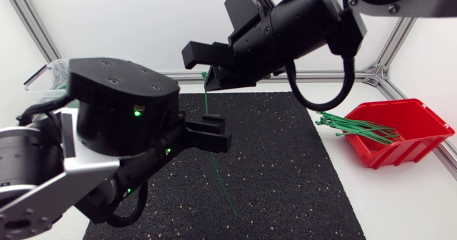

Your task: Take a green cable tie from the red box, thread the tail through the head to close it, then place it in the transparent bin on the left.

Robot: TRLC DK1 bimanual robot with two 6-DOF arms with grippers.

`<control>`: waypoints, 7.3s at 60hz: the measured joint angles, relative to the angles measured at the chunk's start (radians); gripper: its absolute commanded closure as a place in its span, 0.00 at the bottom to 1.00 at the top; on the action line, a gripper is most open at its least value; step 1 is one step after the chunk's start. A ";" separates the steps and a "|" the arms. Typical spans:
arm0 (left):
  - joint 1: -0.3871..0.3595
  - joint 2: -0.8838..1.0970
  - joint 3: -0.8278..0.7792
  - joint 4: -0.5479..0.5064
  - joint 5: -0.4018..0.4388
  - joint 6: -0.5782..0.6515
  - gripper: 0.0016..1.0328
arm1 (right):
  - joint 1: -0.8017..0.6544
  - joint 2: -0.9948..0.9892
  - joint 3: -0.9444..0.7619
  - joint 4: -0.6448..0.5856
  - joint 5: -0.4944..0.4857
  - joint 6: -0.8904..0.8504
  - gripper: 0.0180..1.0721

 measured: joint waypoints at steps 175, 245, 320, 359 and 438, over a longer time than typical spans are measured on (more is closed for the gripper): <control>0.364 -0.257 -0.316 0.272 0.916 0.218 0.96 | -0.290 -0.047 -0.201 0.084 -0.595 -0.845 0.67; 0.445 -0.257 -0.319 0.285 1.156 0.158 0.96 | -0.196 0.048 -0.253 0.084 -0.883 -0.979 0.67; 0.411 -0.257 -0.319 0.292 1.156 0.154 0.96 | -0.190 0.038 -0.259 0.107 -0.904 -0.983 0.80; 0.458 -0.259 -0.319 0.286 1.153 0.151 0.54 | -0.171 0.031 -0.260 0.106 -0.789 -0.977 0.95; 0.646 -0.203 -0.337 0.446 1.557 0.151 0.51 | -0.114 0.085 -0.208 -0.051 -0.730 -0.786 0.94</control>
